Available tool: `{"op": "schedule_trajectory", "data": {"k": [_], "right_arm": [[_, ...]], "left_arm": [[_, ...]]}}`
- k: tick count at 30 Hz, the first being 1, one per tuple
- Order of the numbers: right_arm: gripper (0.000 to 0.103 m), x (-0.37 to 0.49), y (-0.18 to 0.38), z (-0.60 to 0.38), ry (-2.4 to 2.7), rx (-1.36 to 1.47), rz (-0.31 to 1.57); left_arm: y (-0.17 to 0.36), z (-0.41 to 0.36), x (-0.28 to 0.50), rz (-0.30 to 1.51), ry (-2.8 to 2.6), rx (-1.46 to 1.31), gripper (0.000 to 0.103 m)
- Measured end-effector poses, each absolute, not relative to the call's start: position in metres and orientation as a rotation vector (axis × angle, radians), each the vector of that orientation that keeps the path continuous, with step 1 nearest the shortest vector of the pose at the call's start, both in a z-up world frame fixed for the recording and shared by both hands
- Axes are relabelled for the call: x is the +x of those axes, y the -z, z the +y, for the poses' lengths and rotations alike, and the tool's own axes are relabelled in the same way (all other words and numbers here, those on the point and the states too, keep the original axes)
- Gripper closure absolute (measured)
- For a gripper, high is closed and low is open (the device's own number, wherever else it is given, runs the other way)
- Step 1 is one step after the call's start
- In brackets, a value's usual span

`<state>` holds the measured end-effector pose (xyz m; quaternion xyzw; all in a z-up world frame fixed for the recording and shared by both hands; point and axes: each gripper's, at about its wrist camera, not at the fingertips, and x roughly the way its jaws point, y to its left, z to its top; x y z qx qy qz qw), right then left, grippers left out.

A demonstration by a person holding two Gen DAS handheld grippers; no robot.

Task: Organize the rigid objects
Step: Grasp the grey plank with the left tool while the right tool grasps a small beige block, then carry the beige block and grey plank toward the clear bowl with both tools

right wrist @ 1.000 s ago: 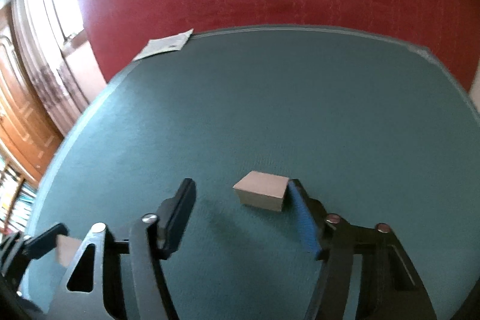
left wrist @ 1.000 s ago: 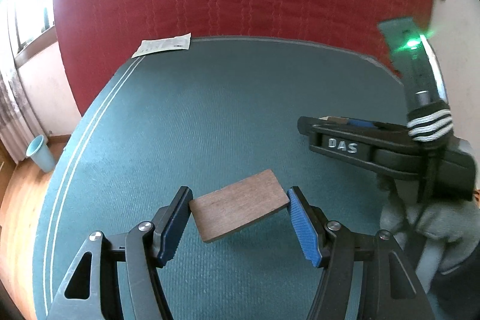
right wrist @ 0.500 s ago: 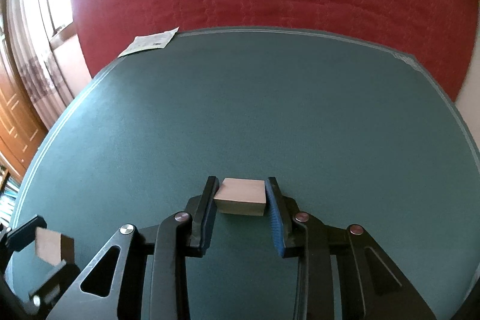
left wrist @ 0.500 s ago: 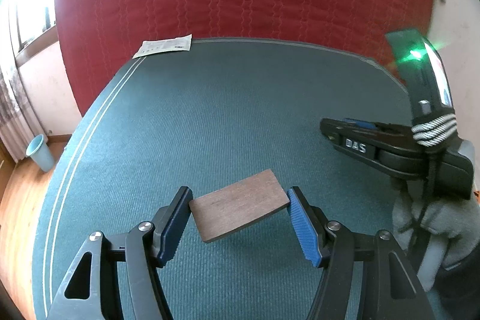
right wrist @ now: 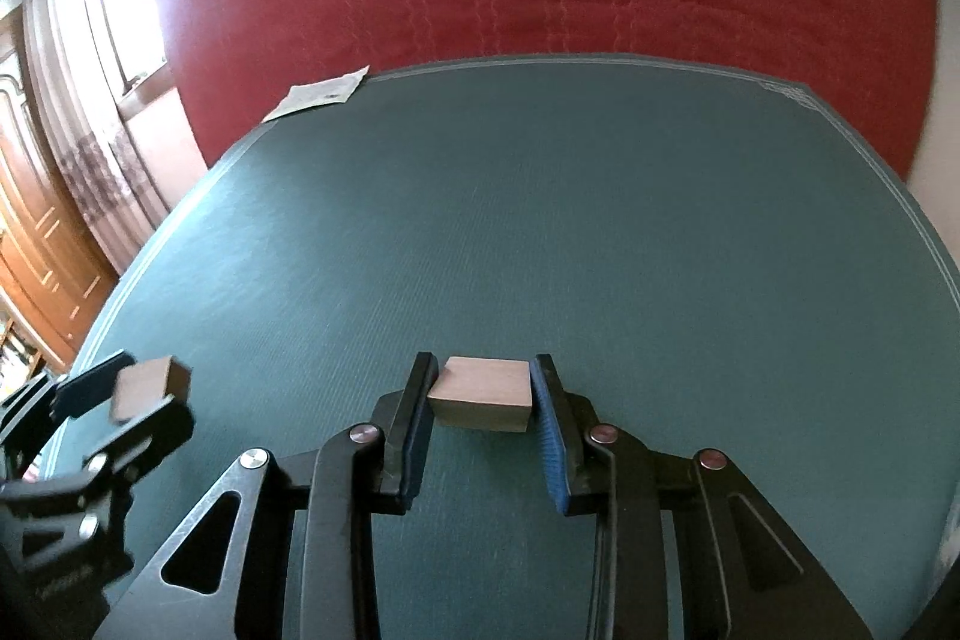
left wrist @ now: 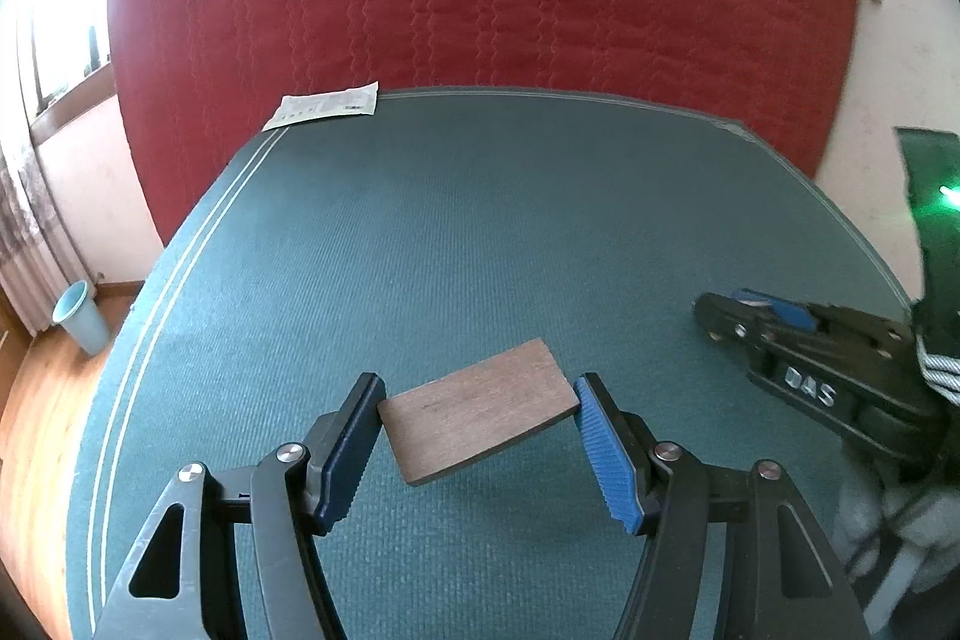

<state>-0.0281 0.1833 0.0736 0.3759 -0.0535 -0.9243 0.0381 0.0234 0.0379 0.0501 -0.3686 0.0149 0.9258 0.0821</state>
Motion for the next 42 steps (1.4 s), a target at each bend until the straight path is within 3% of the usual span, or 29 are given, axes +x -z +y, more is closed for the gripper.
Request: {"op": "schedule_trajectory", "data": {"k": [42], "right_arm": [[0.071,0.089,-0.102,0.239,2.958,1.011,-0.13]], "left_arm": [[-0.047,0.099,0.051,0.183,-2.744,-1.033,0.035]]}}
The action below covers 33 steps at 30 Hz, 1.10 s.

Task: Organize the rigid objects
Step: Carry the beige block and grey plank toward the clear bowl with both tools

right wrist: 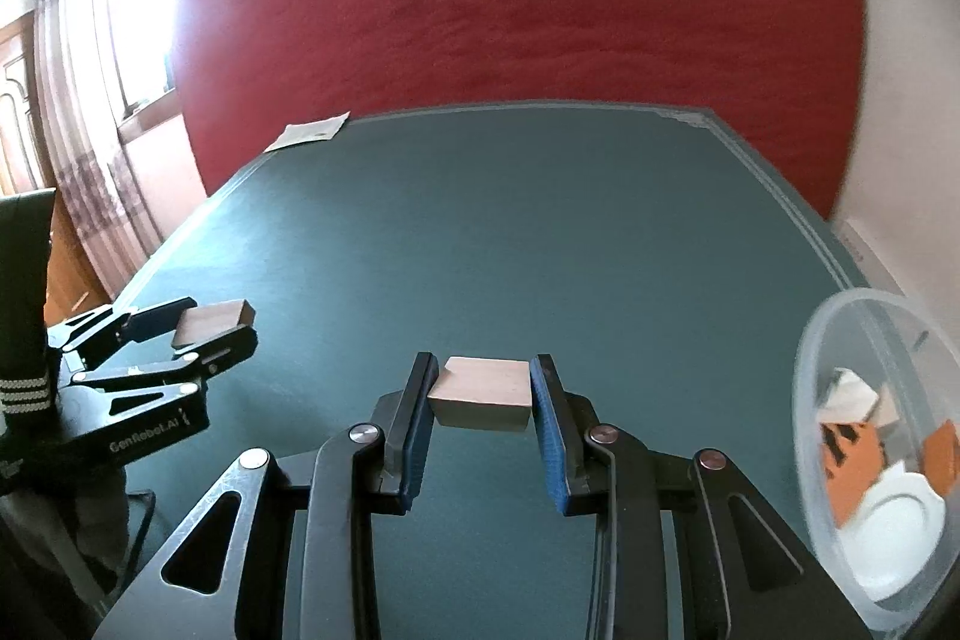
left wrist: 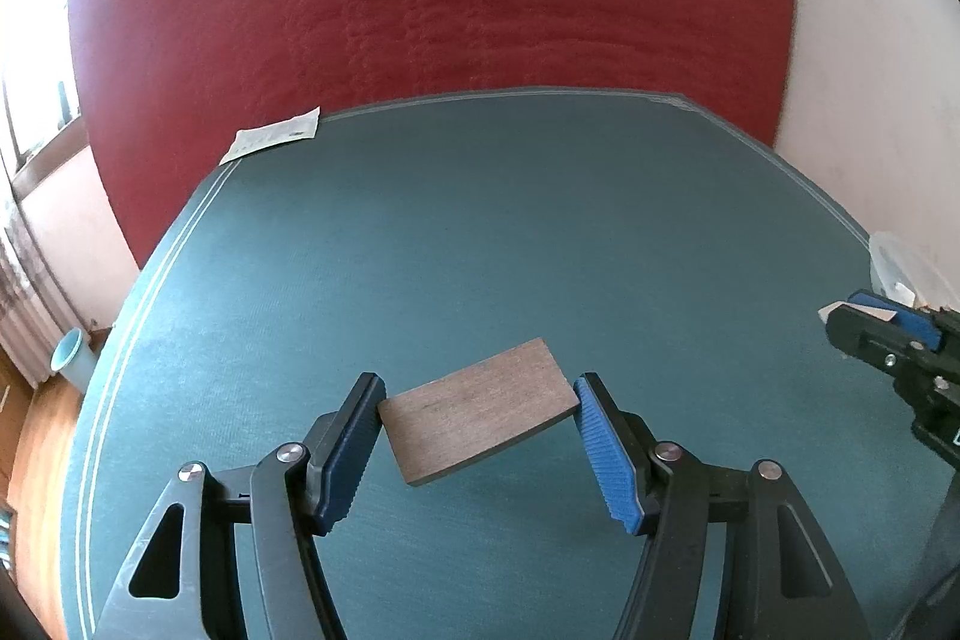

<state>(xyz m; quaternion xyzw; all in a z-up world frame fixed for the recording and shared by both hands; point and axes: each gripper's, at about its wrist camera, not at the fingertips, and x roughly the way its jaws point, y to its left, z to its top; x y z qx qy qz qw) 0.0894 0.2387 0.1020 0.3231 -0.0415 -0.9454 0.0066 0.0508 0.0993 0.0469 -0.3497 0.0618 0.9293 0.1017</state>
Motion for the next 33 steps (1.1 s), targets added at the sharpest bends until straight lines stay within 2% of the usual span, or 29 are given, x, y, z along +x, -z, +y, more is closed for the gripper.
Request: {"op": "schedule_trajectory", "data": {"k": [19,33], "right_arm": [[0.071,0.144,-0.123,0.309,3.114,0.944,-0.186],[0.071,0.188,-0.129,0.392,3.297,0.966,-0.367]], "left_arm": [[-0.055,0.145,0.053,0.292,-2.692,-0.974,0.035],[-0.058,0.186,0.051,0.311,-2.607,-0.942,0.035]]}}
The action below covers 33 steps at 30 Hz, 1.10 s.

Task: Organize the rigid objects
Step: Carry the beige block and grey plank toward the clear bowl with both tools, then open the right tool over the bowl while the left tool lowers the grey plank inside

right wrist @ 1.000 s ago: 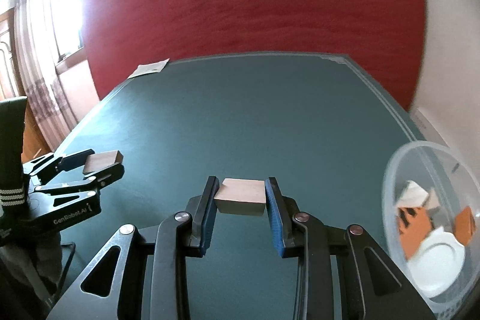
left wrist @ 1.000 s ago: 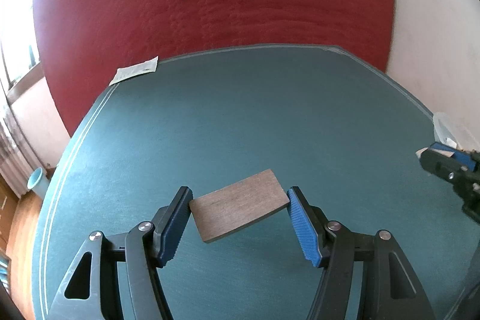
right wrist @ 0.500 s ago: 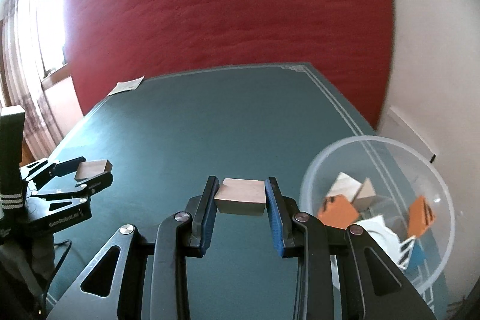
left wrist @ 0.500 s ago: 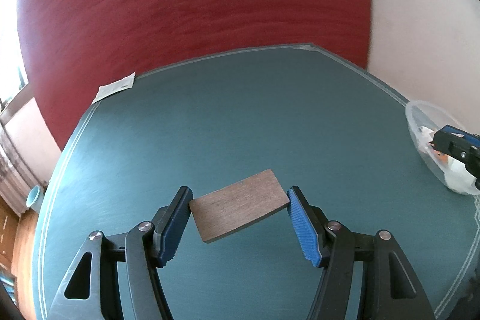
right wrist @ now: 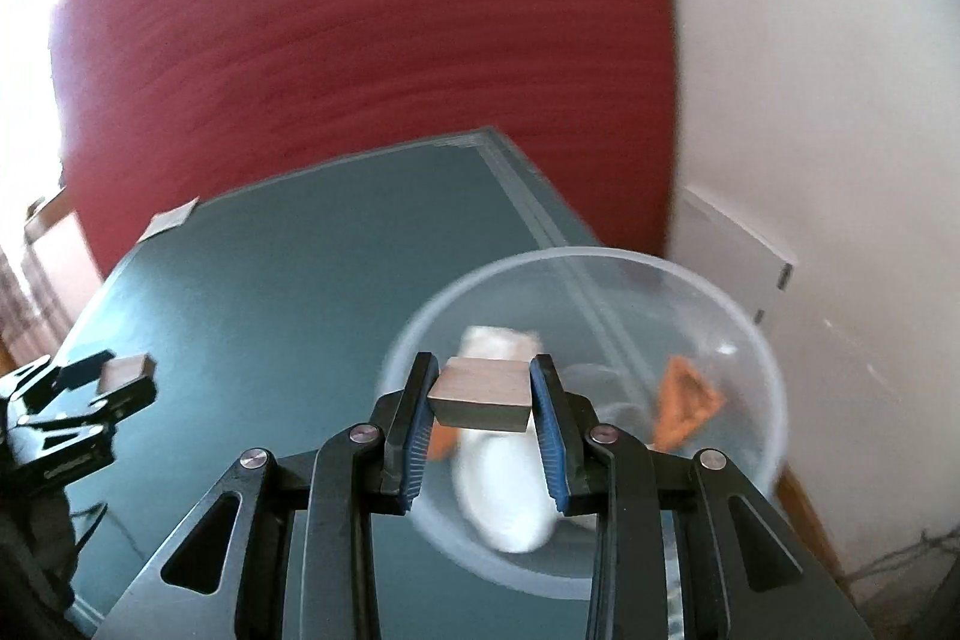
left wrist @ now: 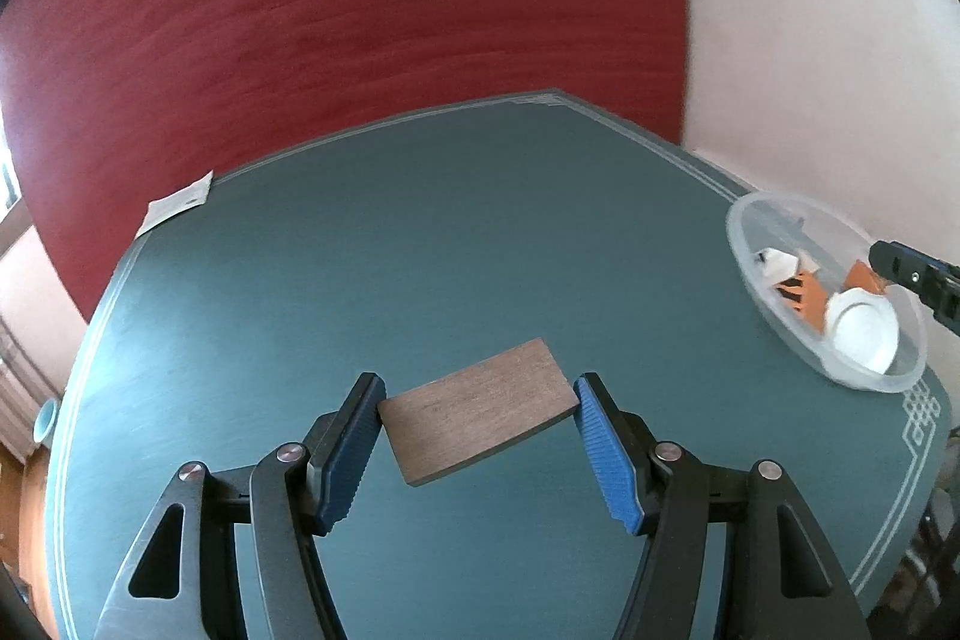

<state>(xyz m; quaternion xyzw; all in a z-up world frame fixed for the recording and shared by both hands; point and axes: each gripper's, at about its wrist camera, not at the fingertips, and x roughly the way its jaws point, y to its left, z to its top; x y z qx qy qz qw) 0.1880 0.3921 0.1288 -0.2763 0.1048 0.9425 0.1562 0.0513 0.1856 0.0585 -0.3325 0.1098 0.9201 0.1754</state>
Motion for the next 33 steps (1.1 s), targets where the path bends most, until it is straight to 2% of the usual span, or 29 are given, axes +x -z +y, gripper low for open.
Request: {"op": "schedule_trajectory", "data": {"k": [8,21,24,33], "right_arm": [[0.071,0.214,-0.128,0.44,-2.626,-0.755,0.419],[0.07,0.215,-0.121,0.464,-2.619,-0.773,0.586],[0.061,0.219,-0.122,0.469,-2.627,-0.754,0.631],[0.06,0.226,-0.128,0.475,-2.614,-0.694,0.687]], "left_arm": [[-0.068,0.211,0.058,0.335,-2.567,-0.891,0.035],[-0.083,0.244,0.074,0.314,-2.489,-0.826,0.035],[-0.085,0.249,0.076,0.3,-2.472,-0.832,0.035],[-0.09,0.275,0.082,0.271,-2.376,-0.825,0.035]]}}
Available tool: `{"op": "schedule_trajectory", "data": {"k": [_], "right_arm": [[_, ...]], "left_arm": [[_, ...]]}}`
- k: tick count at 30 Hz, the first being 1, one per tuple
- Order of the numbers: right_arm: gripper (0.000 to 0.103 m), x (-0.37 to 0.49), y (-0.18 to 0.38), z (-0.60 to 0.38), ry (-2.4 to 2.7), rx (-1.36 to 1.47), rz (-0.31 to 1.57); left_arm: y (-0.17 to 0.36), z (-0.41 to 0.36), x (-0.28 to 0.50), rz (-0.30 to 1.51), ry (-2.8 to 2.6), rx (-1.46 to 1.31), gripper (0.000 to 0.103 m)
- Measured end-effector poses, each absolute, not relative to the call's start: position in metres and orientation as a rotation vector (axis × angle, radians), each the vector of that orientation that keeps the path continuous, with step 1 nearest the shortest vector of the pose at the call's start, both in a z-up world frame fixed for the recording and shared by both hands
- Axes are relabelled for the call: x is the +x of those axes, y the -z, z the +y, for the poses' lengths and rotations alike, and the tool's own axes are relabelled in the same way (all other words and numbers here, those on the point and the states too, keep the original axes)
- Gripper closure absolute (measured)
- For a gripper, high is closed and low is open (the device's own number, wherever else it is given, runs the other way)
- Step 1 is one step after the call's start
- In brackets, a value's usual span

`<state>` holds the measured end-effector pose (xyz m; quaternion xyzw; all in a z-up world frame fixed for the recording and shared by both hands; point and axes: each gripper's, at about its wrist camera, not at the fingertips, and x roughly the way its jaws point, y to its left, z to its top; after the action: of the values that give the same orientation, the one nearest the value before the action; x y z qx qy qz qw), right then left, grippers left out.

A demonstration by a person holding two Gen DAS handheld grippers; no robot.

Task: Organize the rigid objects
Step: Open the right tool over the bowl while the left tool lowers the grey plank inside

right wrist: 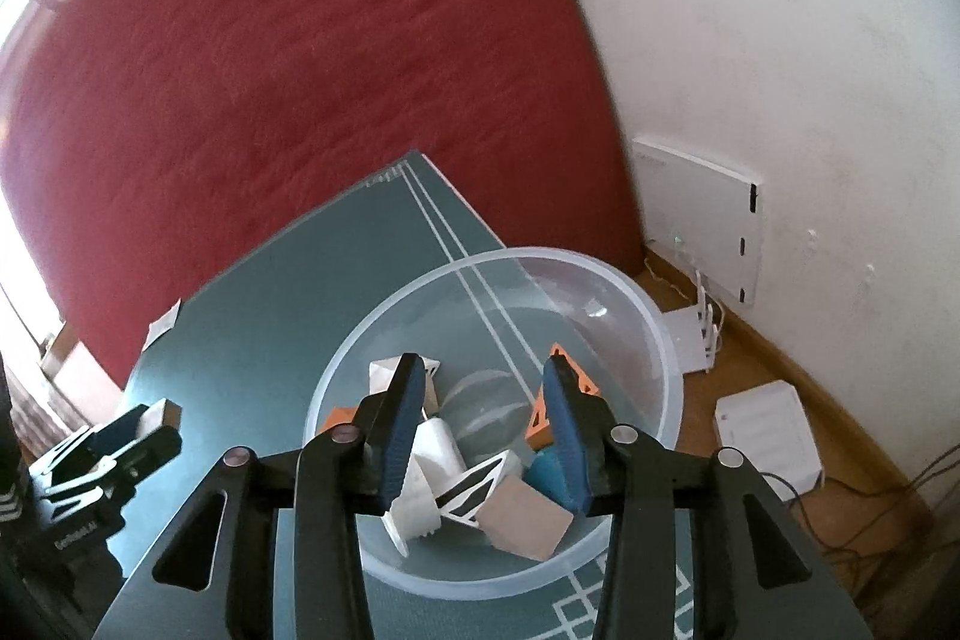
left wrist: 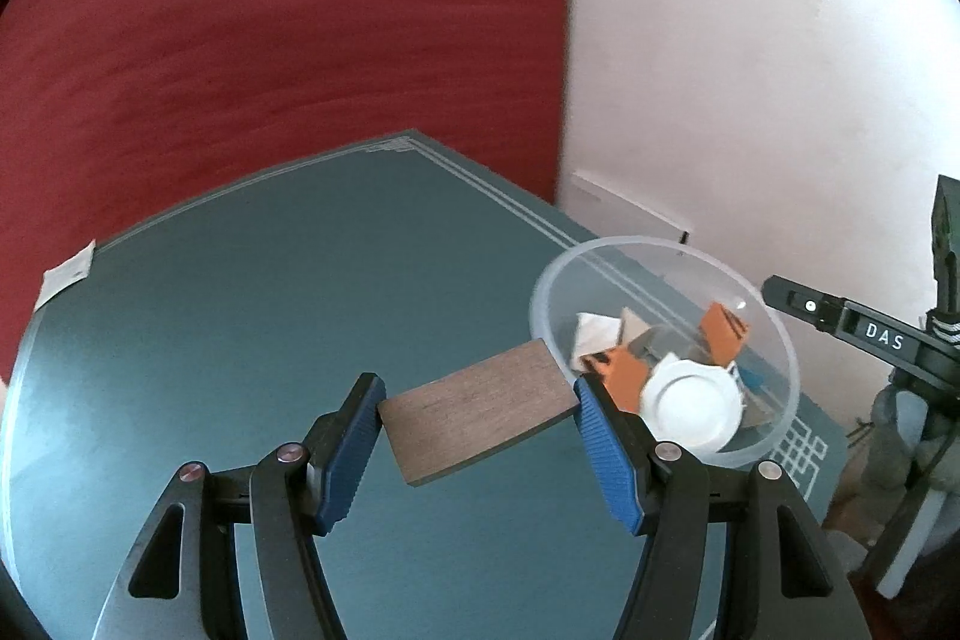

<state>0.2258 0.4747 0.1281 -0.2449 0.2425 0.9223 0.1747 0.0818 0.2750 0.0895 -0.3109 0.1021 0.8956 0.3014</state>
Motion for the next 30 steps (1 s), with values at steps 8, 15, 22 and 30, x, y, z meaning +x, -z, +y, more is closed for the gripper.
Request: {"op": "schedule_trajectory", "data": {"k": [8,15,22,30], "right_arm": [[0.053,0.232,-0.135,0.471,-2.587,-0.627,0.671],[0.053,0.237,-0.135,0.47,-2.6,-0.613,0.69],[0.053,0.239,-0.134,0.472,-2.6,-0.595,0.708],[0.029,0.245,-0.137,0.47,-2.566,-0.539,0.668]], "left_arm": [[-0.082,0.31,0.081,0.278,-2.275,-0.841,0.035],[-0.078,0.338,0.077,0.314,-2.246,-0.838,0.035],[-0.078,0.351,0.071,0.312,-2.22,-0.834,0.035],[-0.074,0.333,0.067,0.305,-2.277,-0.828,0.008]]}}
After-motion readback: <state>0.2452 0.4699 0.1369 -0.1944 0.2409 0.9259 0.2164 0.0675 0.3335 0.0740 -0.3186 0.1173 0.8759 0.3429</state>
